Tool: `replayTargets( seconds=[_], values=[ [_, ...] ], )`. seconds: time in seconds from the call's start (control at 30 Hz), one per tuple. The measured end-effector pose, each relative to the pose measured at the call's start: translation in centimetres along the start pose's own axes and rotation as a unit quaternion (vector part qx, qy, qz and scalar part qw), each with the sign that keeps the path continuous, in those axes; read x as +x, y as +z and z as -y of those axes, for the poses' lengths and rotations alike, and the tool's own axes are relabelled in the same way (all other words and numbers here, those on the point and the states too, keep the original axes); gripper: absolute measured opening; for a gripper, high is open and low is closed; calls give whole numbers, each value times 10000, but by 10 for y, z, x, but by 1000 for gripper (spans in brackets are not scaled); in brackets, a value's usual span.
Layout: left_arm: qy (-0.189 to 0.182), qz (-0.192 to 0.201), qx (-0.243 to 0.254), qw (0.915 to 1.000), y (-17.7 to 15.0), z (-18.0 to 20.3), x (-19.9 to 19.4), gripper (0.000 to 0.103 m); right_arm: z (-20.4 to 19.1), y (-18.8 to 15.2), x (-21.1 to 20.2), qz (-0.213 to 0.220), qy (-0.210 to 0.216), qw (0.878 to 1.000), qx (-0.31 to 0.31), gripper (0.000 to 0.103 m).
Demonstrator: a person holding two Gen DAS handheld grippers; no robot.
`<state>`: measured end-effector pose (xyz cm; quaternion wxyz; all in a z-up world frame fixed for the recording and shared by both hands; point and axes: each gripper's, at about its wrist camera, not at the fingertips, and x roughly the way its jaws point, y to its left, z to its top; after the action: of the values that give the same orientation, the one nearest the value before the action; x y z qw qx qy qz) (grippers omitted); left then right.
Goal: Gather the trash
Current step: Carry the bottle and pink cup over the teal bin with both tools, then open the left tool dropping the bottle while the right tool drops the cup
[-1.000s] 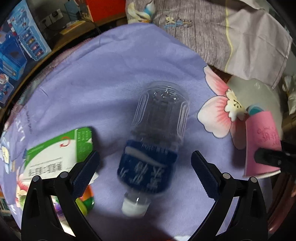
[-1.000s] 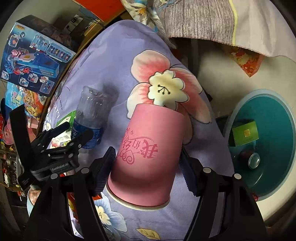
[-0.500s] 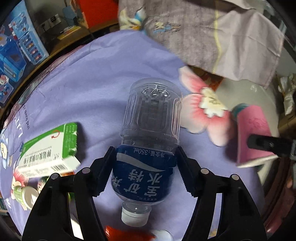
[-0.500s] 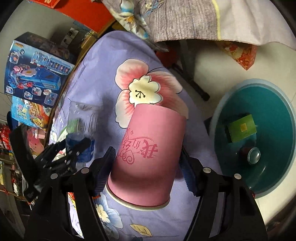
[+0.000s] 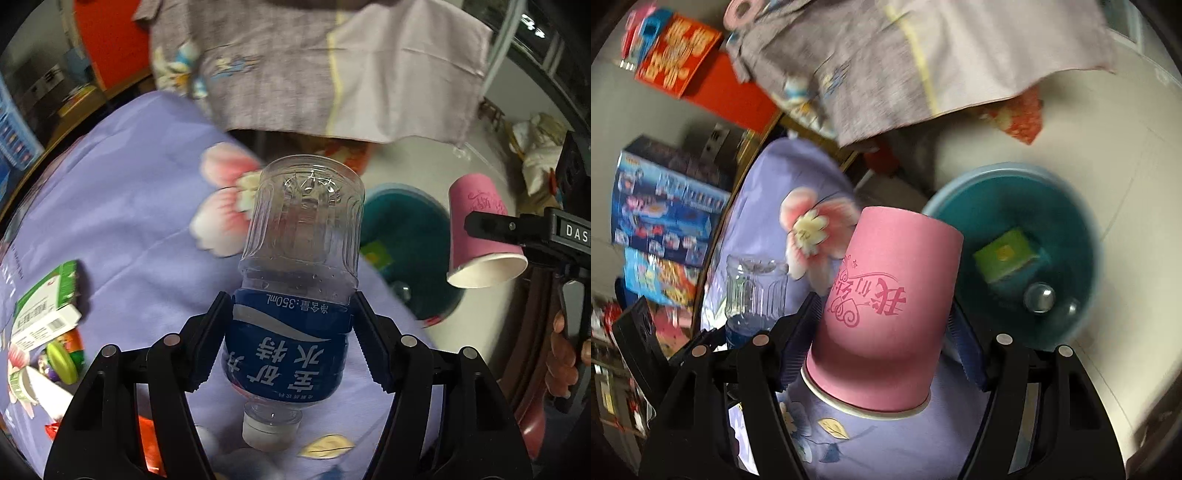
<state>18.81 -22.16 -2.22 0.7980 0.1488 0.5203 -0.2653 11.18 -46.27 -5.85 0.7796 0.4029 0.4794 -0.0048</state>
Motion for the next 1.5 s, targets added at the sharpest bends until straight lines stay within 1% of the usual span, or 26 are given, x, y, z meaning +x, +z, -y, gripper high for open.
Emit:
replayTargets(
  seconds=[0.13, 0.37, 0.57, 0.67, 0.8, 0.87, 1.13, 1.17, 1.23, 1.4, 1.5],
  values=[
    [-176, -49, 146, 9997, 9, 33, 7, 67, 35, 1, -23, 156, -56, 9995, 268, 66],
    [-451, -284, 287, 9982, 24, 85, 35, 67, 79, 4, -41, 200, -149, 9981, 568, 66],
    [-505, -591, 522, 9956, 31, 119, 65, 67, 108, 8, -47, 200, -215, 9966, 767, 66],
    [-474, -751, 625, 9941, 34, 131, 81, 68, 116, 10, -45, 150, -222, 9961, 845, 66],
    [-487, -936, 606, 9926, 37, 136, 96, 70, 124, 12, -43, 105, -235, 9957, 890, 66],
    [-477, -959, 598, 9924, 37, 138, 99, 73, 126, 12, -42, 90, -244, 9956, 905, 66],
    [-448, -992, 531, 9926, 37, 136, 101, 76, 125, 16, -31, -40, -217, 9958, 891, 66],
    [-449, -979, 503, 9929, 37, 134, 101, 77, 125, 16, -30, -53, -215, 9959, 883, 66],
    [-447, -932, 464, 9936, 37, 133, 98, 82, 123, 16, -28, -77, -219, 9960, 858, 66],
    [-409, -658, 406, 9962, 35, 126, 83, 93, 115, 18, -21, -145, -240, 9967, 766, 66],
    [-449, -518, 277, 9973, 33, 117, 74, 95, 108, 19, -13, -217, -257, 9972, 670, 66]
  ],
)
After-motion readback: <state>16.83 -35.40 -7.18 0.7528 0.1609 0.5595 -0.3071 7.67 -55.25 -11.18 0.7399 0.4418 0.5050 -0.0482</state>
